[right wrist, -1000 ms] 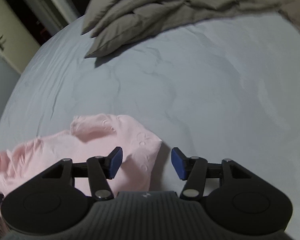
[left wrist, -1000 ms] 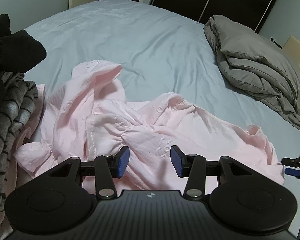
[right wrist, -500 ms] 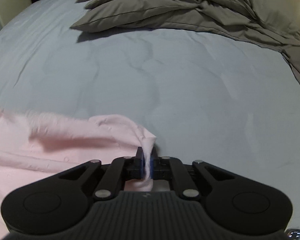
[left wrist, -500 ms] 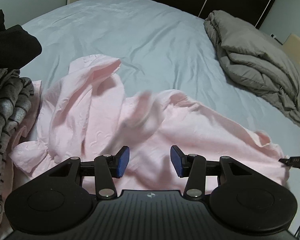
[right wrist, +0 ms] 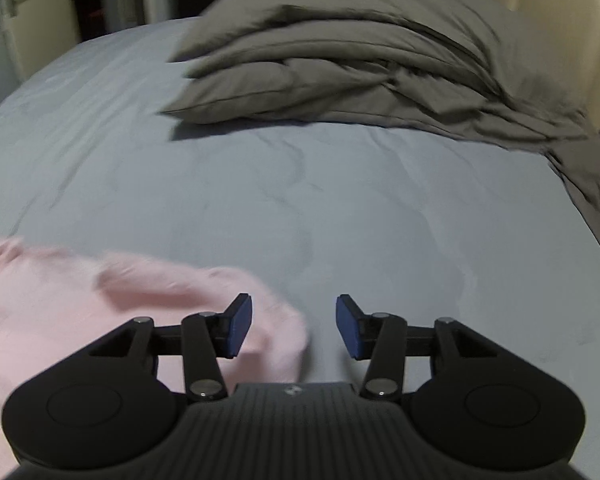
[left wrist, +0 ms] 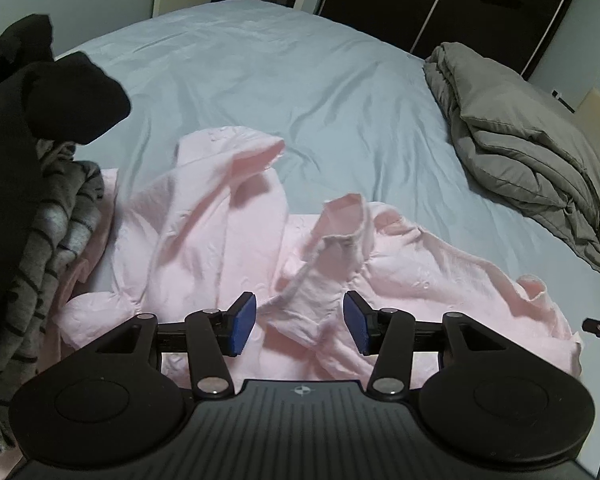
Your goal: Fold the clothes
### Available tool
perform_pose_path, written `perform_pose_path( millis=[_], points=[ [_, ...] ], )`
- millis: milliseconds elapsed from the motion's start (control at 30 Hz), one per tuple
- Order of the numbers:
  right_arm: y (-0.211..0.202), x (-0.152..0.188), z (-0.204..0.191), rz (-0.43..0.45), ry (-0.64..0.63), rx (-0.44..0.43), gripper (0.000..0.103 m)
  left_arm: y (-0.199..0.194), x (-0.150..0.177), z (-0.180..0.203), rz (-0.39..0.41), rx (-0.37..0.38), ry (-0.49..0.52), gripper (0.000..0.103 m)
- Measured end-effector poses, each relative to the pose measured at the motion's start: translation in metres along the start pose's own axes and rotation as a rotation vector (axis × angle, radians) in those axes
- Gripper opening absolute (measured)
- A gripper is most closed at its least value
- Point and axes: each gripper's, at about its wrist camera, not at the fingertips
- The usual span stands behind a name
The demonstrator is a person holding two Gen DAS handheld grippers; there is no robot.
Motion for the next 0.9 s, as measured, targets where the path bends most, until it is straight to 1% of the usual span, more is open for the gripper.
perform_pose_path(
  millis=[67,100,167,200,233,333,467,600,700,767,900],
  points=[
    [-0.013,0.008,-0.008,-0.008,-0.048,-0.039,0.05,0.0,0.0,-0.003,-0.007,0.007,-0.011,0.046],
    [-0.02,0.013,-0.012,-0.014,-0.069,-0.06,0.048,-0.001,0.0,-0.003,-0.008,0.008,-0.013,0.046],
    [-0.03,0.023,-0.016,-0.037,-0.08,-0.109,0.046,-0.004,-0.001,-0.004,-0.002,0.002,-0.008,0.046],
    [-0.028,0.027,-0.018,-0.052,-0.078,-0.12,0.042,-0.006,-0.001,-0.005,0.005,-0.002,-0.006,0.046],
    [-0.026,0.032,-0.019,-0.067,-0.076,-0.13,0.04,-0.009,-0.001,-0.007,0.014,-0.004,-0.005,0.046],
    [-0.021,0.045,-0.024,-0.111,-0.071,-0.162,0.04,-0.018,-0.005,-0.018,0.041,-0.016,-0.014,0.046],
    [-0.014,0.063,-0.031,-0.169,-0.063,-0.205,0.04,-0.028,-0.013,-0.038,0.076,-0.052,-0.036,0.047],
    [-0.008,0.081,-0.037,-0.227,-0.056,-0.246,0.042,-0.033,-0.02,-0.053,0.094,-0.066,-0.052,0.047],
    [-0.004,0.085,-0.036,-0.249,-0.048,-0.239,0.042,-0.026,-0.021,-0.053,0.078,-0.073,-0.031,0.047],
    [-0.003,0.087,-0.035,-0.262,-0.042,-0.235,0.042,-0.019,-0.018,-0.048,0.065,-0.089,0.0,0.047],
    [-0.022,0.08,-0.041,-0.217,-0.054,-0.253,0.042,-0.002,-0.013,-0.038,0.06,-0.151,0.059,0.047]
  ],
)
Point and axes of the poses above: each gripper's, at about its wrist camera, not at the fingertips, and y roughly the way its jaws point, z to its right, x to its underside, and after that the axes turned 9 degrees about -x, right-handed
